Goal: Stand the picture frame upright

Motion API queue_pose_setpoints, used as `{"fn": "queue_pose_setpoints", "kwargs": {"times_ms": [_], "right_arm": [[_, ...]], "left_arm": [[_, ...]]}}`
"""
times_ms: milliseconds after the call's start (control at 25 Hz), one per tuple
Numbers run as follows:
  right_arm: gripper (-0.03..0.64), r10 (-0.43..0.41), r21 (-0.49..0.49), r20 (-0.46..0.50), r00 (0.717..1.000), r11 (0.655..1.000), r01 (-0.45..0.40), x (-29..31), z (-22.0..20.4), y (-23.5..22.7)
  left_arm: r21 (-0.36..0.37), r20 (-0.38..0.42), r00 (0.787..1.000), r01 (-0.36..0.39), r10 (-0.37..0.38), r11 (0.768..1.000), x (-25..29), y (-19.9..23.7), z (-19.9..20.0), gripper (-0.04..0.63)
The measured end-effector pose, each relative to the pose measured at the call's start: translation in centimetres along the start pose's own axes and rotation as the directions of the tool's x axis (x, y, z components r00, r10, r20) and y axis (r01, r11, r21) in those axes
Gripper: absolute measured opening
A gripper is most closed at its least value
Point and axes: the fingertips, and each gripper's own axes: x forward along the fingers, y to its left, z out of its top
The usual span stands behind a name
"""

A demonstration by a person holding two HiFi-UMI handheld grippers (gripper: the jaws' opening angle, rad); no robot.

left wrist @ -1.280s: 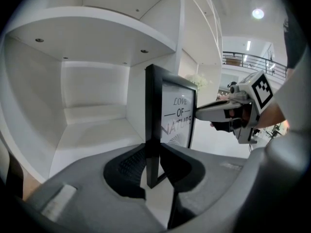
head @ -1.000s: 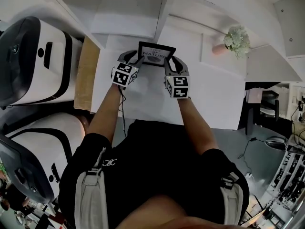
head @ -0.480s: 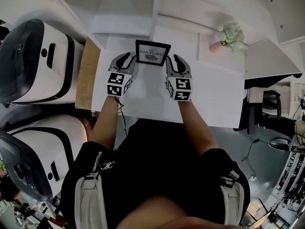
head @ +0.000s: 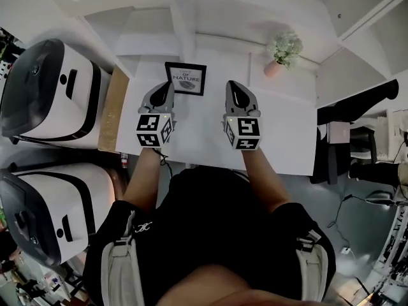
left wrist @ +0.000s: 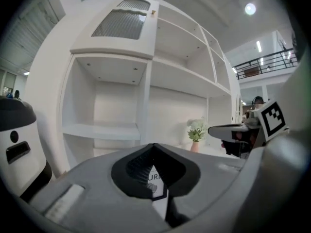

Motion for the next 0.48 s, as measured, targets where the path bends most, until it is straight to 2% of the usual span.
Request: {"fn": "queue_pose_setpoints", "kwargs": {"times_ms": [240, 480], "right_arm": [[0.0, -0.077, 0.056, 0.058, 0.995, 0.996, 0.074, -5.5, 2.5, -5.9], [0.0, -0.145, 0.083, 0.077, 0.986, 0.987, 0.139, -9.5, 2.5, -10.9]], "left_arm": [[0.076, 0.015, 0.999, 0.033, -0.034, 0.997, -0.1, -7.2, 2.8, 0.017], [0.104, 0.035, 0.997, 0.072, -0.076, 0.992, 1.0, -13.6, 4.4, 0.017]]}}
